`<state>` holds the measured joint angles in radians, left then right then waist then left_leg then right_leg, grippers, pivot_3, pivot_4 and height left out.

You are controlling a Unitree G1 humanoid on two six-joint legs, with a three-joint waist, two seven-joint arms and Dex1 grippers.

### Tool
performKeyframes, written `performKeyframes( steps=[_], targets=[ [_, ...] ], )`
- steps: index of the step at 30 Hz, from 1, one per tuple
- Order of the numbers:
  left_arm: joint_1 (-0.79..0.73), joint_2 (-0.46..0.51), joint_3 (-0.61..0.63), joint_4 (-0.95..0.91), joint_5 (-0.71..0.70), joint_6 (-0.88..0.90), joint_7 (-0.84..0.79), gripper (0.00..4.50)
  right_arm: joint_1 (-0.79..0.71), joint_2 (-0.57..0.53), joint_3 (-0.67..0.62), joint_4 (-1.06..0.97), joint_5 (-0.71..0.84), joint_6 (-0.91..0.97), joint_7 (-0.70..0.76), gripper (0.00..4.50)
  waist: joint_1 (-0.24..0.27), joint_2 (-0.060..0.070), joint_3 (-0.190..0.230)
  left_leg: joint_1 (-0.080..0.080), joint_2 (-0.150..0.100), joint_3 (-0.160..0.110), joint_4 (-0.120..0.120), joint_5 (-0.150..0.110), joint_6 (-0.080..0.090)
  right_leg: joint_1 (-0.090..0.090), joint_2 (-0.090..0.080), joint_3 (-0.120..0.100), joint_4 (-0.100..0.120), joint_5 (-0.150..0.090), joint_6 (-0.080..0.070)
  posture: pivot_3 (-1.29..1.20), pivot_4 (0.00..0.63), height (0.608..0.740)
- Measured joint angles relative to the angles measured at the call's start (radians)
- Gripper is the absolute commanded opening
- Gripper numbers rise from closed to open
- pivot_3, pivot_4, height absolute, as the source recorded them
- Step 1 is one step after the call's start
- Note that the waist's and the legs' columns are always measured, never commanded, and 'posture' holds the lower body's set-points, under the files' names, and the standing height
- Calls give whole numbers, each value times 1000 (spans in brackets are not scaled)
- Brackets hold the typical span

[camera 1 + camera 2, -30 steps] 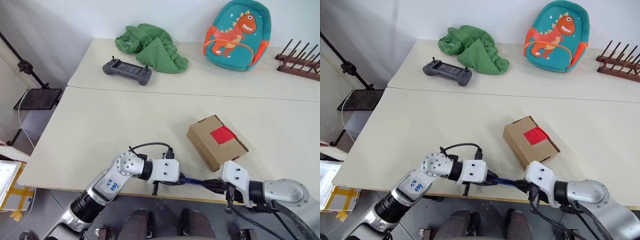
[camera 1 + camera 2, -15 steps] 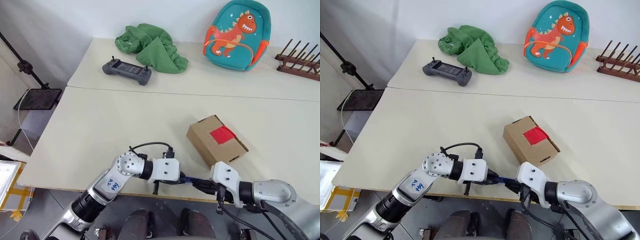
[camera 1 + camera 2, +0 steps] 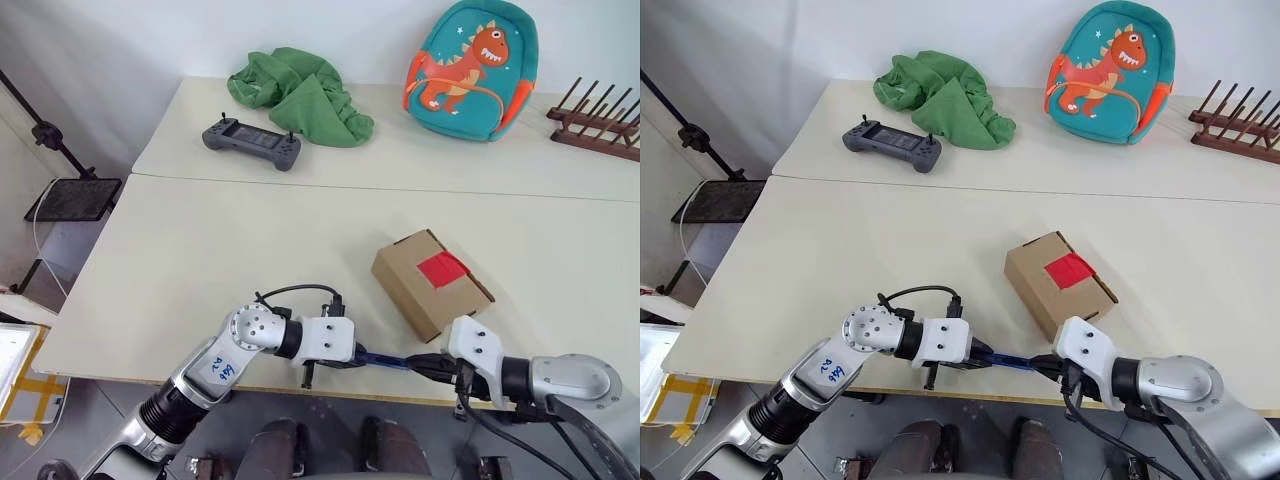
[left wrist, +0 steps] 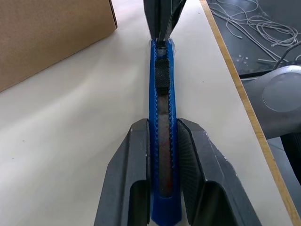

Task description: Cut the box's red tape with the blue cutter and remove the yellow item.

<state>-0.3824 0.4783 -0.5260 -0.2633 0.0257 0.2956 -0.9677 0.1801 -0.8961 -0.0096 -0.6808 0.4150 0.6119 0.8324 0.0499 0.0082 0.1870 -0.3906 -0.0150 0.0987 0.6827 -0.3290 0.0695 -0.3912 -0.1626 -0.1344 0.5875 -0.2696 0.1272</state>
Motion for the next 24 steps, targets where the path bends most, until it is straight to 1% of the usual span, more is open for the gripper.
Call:
performKeyframes(
  steps=[7,15,21,24],
  targets=[
    [0,8,4,-1,-1,0,-1,462,-35,8,51,26,-33,-43,7,56,-2,-1,0,1,0,0,0,0,0,0,4,0,1,0,0,0,150,740],
    [0,9,6,0,-1,2,-4,462,-95,85,140,35,-62,-40,-22,56,-4,-1,-1,1,1,0,0,0,-1,0,5,1,1,0,0,0,150,740],
    [0,10,11,0,-1,8,-7,462,-113,91,154,35,-62,-23,-32,56,-8,-1,-1,1,1,0,0,1,-1,1,5,2,1,0,0,0,150,740],
    [0,10,12,0,0,9,-7,462,-119,91,158,35,-62,-20,-32,56,-9,-1,-1,1,1,0,0,1,-2,0,0,1,1,0,-1,0,150,740]
  ],
)
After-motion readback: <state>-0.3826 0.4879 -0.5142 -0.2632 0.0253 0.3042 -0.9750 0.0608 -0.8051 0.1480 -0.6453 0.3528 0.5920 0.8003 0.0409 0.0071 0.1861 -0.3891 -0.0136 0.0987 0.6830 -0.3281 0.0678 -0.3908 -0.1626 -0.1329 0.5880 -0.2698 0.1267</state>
